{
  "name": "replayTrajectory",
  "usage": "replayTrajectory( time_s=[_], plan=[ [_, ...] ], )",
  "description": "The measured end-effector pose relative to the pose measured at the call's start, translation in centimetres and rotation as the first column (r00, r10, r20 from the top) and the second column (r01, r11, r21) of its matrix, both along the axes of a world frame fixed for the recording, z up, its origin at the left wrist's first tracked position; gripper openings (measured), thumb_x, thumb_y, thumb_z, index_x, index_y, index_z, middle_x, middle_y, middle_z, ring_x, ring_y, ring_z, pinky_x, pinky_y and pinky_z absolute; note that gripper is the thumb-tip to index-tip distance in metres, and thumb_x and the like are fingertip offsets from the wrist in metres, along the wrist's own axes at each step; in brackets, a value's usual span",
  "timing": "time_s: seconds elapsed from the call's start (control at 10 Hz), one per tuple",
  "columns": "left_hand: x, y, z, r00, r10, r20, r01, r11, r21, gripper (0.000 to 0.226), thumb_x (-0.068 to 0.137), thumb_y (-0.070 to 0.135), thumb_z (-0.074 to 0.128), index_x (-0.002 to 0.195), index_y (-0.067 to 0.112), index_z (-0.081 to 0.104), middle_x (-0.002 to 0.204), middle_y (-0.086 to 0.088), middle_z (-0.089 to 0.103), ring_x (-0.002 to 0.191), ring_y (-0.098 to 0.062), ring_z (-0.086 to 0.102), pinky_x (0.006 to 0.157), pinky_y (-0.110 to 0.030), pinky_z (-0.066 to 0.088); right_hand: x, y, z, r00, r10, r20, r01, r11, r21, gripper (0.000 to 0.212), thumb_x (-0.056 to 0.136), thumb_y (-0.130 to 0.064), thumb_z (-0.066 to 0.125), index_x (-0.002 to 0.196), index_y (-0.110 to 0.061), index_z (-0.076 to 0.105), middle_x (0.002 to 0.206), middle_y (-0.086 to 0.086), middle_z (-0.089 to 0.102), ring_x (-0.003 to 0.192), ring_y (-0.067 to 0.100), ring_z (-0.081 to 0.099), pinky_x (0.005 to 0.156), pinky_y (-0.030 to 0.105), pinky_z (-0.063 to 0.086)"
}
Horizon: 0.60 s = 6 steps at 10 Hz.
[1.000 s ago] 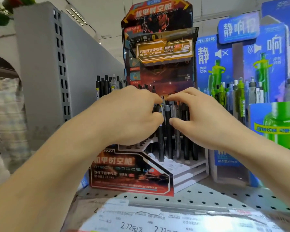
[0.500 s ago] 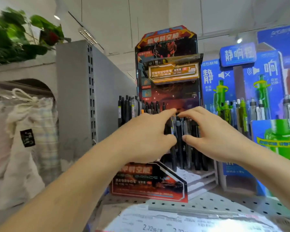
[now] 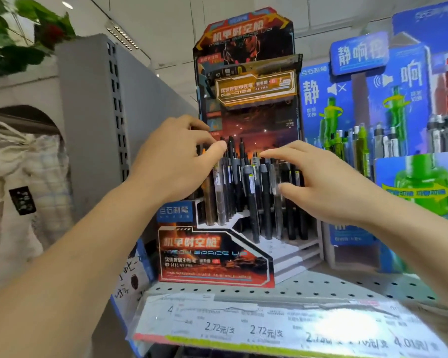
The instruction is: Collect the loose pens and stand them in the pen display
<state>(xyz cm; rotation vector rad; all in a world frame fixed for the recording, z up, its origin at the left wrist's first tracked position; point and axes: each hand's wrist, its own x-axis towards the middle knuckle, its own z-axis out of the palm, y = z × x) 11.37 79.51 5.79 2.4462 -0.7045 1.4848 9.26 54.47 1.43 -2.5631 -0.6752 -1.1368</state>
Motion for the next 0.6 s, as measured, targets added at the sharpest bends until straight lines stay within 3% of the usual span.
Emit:
replayTrajectory(
  time_s=[0.1, 0.3, 0.4, 0.5, 0.6],
  plan=[
    [0.3, -0.1, -0.3, 0.999, -0.021, 0.026, 0.022, 0.999, -0.039, 0.049, 0.09, 0.064, 0.033, 0.101, 0.036, 0.072, 0.124, 0.015, 0.056, 0.12, -0.009, 0.044, 0.086, -0.039, 0.044, 0.0, 0.1, -0.3, 1.0, 0.006, 0.025, -0.006, 1.0, -0.004, 0.059, 0.096, -0.032, 0.062, 0.15, -0.043, 0.039, 0.144, -0.015, 0.044, 0.131, 0.01, 0.048, 0.108, 0.031, 0.04],
    [0.8, -0.1, -0.8, 0.995, -0.07, 0.067, 0.077, 0.992, -0.104, 0.043, 0.09, 0.063, 0.035, 0.102, 0.04, 0.07, 0.122, 0.019, 0.055, 0.119, -0.005, 0.042, 0.083, -0.034, 0.039, -0.1, 0.6, -0.9, 0.997, -0.037, 0.062, 0.035, 0.999, 0.026, 0.055, 0.095, -0.041, 0.058, 0.147, -0.043, 0.04, 0.146, -0.018, 0.039, 0.121, 0.011, 0.055, 0.1, 0.037, 0.048],
    [0.5, 0.3, -0.9, 0.988, -0.147, 0.035, 0.15, 0.981, -0.124, 0.036, 0.091, 0.059, 0.043, 0.111, 0.04, 0.067, 0.127, 0.016, 0.056, 0.124, -0.008, 0.043, 0.091, -0.033, 0.037, -0.6, 0.9, -0.8, 0.994, -0.104, 0.045, 0.104, 0.995, -0.003, 0.058, 0.097, -0.043, 0.056, 0.151, -0.041, 0.035, 0.151, -0.015, 0.039, 0.127, 0.016, 0.053, 0.099, 0.038, 0.049],
    [-0.6, 0.6, -0.9, 0.969, -0.249, -0.012, 0.243, 0.957, -0.16, 0.031, 0.096, 0.042, 0.057, 0.127, 0.035, 0.061, 0.141, 0.013, 0.05, 0.133, -0.01, 0.038, 0.105, -0.029, 0.03, -2.1, 1.2, -0.9, 0.993, -0.116, 0.007, 0.115, 0.993, 0.029, 0.063, 0.096, -0.041, 0.06, 0.154, -0.039, 0.034, 0.156, -0.012, 0.037, 0.136, 0.017, 0.047, 0.109, 0.038, 0.042],
    [-2.7, 1.0, -2.3, 0.923, -0.384, -0.021, 0.36, 0.883, -0.301, 0.039, 0.095, 0.032, 0.063, 0.133, 0.035, 0.055, 0.151, 0.014, 0.04, 0.138, -0.002, 0.032, 0.108, -0.022, 0.02, -4.9, 1.1, -1.2, 0.999, -0.042, 0.003, 0.04, 0.979, 0.202, 0.066, 0.094, -0.033, 0.066, 0.154, -0.035, 0.038, 0.157, -0.009, 0.04, 0.143, 0.012, 0.039, 0.114, 0.027, 0.03]
  ],
)
